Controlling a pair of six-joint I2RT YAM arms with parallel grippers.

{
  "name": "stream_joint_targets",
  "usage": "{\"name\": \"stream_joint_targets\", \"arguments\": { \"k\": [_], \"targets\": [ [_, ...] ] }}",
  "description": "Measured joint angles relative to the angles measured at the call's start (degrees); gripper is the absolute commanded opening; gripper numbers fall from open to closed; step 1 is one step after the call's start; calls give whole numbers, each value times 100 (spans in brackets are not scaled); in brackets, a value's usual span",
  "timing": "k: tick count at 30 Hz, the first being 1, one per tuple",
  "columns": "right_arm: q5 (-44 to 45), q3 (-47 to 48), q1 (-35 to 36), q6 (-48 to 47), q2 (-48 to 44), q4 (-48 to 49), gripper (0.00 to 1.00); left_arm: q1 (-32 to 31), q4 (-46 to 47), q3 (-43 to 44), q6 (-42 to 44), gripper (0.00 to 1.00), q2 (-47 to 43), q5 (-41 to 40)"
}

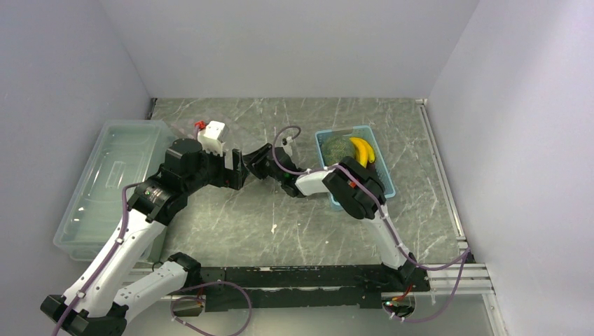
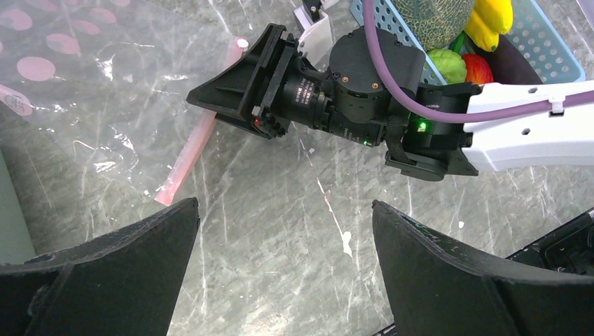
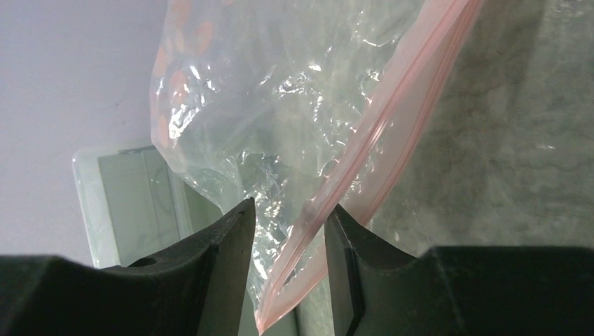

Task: Place the food in the zip-top bag and seal the zipper
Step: Pick up the zipper food storage bag at the center of the board.

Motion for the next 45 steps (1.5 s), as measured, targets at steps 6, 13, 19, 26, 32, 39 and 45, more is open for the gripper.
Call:
{"name": "stream_joint_targets", "arguments": {
  "k": [6, 13, 19, 26, 32, 39, 45],
  "targets": [
    [2, 278, -11, 48, 175, 9, 13, 0, 0, 0, 2, 99, 0, 0],
    [2, 330, -72, 76, 232, 39, 0, 0, 0, 0, 2, 99, 0, 0],
    [4, 195, -118, 20, 166, 133, 0, 0, 2, 0, 2, 99, 26, 2],
    [17, -302, -186, -122, -269, 173, 0, 0, 2, -17, 35, 99, 114, 90],
    [2, -507, -195, -391, -776, 170, 0, 0, 55, -81, 76, 99, 114, 238],
    [7, -739, -195, -850, -1467, -146, 0, 0, 61, -162, 179, 93, 142, 243],
    [109, -964, -195, -1182, -2059, -584, 0, -11, 13, -160, 164, 84, 286, 33]
  ]
}}
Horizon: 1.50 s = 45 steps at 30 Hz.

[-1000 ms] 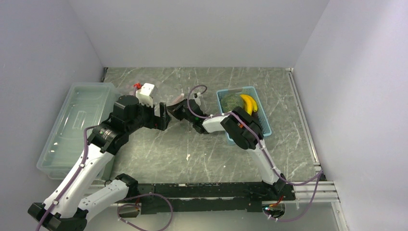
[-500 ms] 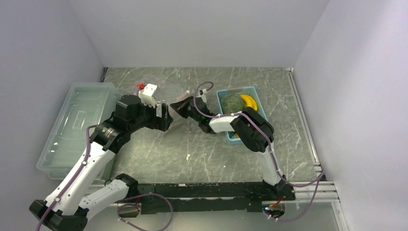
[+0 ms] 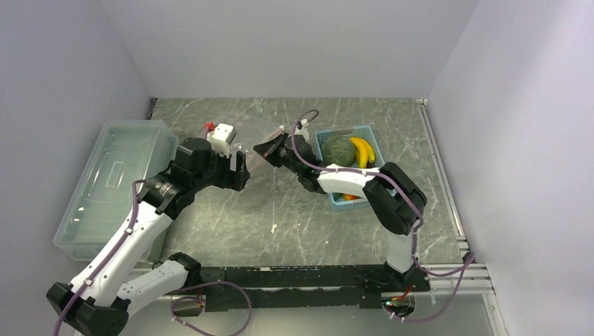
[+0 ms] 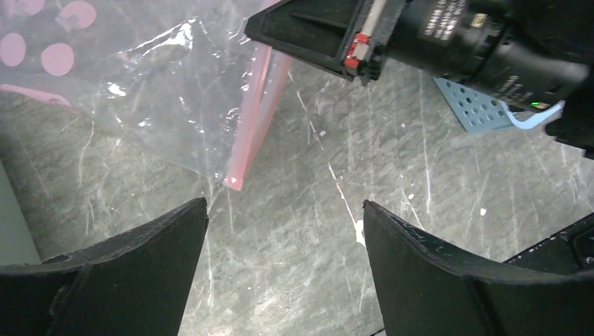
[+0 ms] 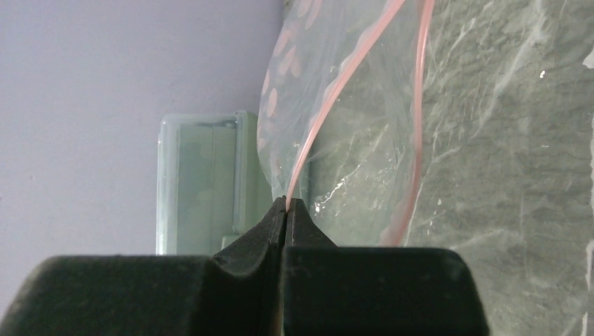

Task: Place the food in the zip-top bag and seal the zipper
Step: Pick up the zipper food storage bag at the center of the board.

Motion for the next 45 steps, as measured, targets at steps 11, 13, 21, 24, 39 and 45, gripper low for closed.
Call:
{"name": "stream_joint_targets", "arguments": {
  "k": [11, 13, 21, 24, 39, 45],
  "targets": [
    [2, -13, 0, -214, -378, -881, 0, -866, -341, 151, -299, 78, 520, -1399],
    [2, -35, 0, -219, -483, -992, 0, -1082, -413, 179, -396, 76, 614, -1718],
    [2, -168, 0, -245, -979, -1298, 0, -2205, -656, 376, -846, 74, 1213, -3213],
    [4, -273, 0, -245, -1182, -1408, 0, -2728, -737, 568, -988, 74, 1668, -3786],
    [2, -942, 0, -256, -1993, -1486, 0, -3235, -682, 1003, -1154, 64, 2570, -5239],
    [0, -1008, 0, -258, -2098, -1484, 0, -3233, -382, 1001, -1012, 64, 2564, -5252]
  ]
}}
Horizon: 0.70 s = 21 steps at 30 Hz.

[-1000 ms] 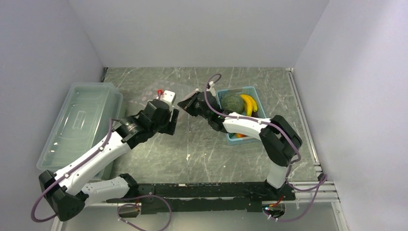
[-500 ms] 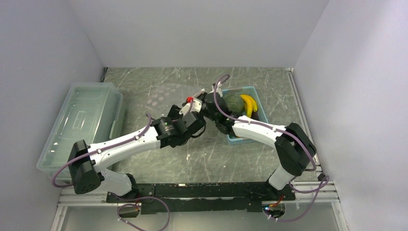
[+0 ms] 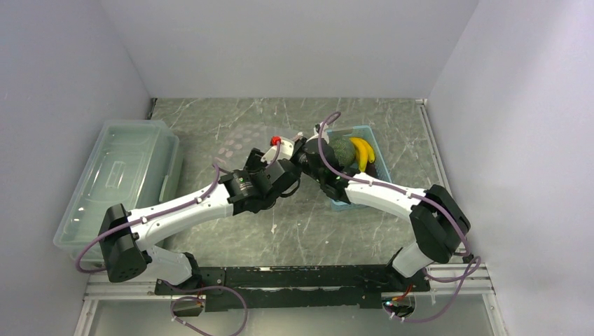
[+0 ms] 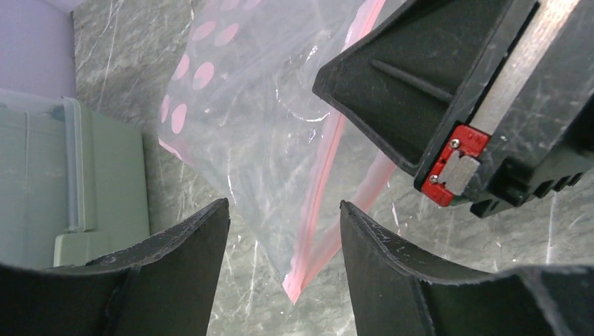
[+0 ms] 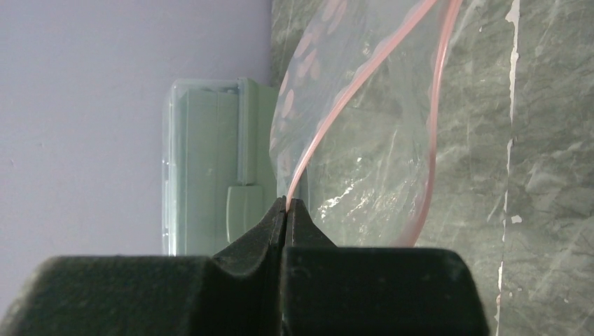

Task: Place the food in the zip-top bag and seal the zipper
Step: Pick up the zipper food storage bag at the center of the board.

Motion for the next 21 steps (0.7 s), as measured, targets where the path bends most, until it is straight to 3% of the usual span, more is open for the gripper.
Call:
{"name": "stream_joint_targets", "arguments": {
  "k": [3, 4, 5, 10, 12, 21],
  "targets": [
    [0, -20, 0, 2, -9, 9, 0, 24, 151, -20, 63, 60, 0, -2],
    [2, -28, 0, 0, -11, 11, 22, 37, 192, -26, 103, 59, 0, 0],
    [0, -39, 0, 2, -11, 15, 0, 59, 254, -48, 129, 58, 0, 0],
    [-140, -127, 0, -24, -55, 37, 0, 225, 533, -208, 251, 55, 0, 63],
    [-286, -133, -2, -699, -66, 48, 0, 295, 636, -275, 275, 55, 0, 116],
    [-503, -157, -11, -664, -205, 63, 0, 483, 960, -461, 330, 46, 0, 352]
  ]
}}
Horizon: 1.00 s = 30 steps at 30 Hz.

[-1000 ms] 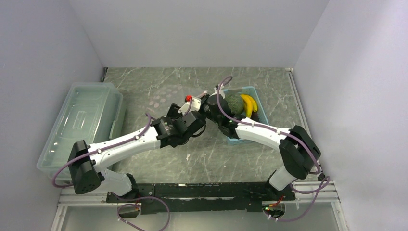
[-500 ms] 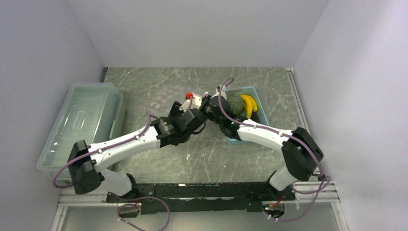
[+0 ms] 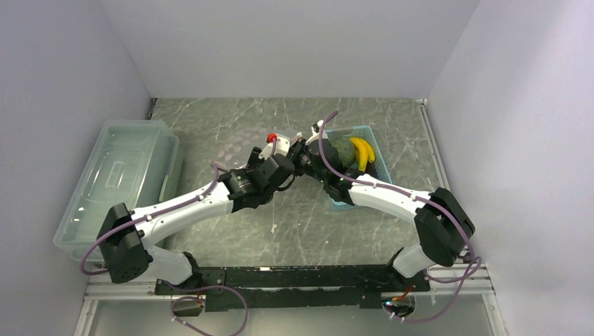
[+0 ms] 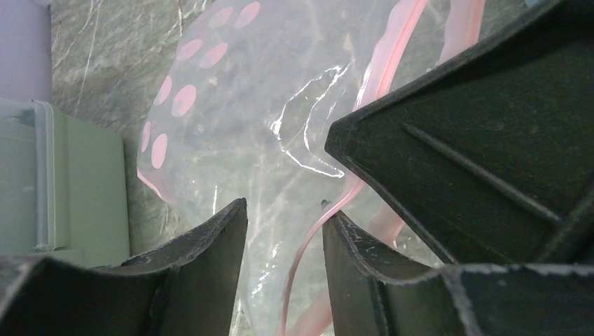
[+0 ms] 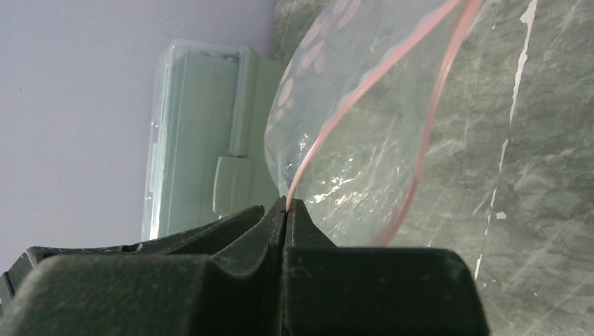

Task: Place the food in the zip-top bag and seal the zipper
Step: Pick up the zipper food storage bag at the center of the board, then open the zipper of the food storage bag at the center of the board.

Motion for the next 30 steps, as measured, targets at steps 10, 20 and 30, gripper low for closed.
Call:
{"name": "stream_joint_targets", "arguments": {
  "k": [10, 20, 30],
  "targets": [
    [-79, 0, -4, 46, -2, 35, 0, 0, 199, -9, 98, 0, 15, 9],
    [-76, -61, -11, 39, -66, 55, 12, 4, 319, -11, 157, 0, 61, -4],
    [22, -214, -11, -87, -621, -83, 39, 87, 354, -24, 155, 0, 72, -61]
  ]
}}
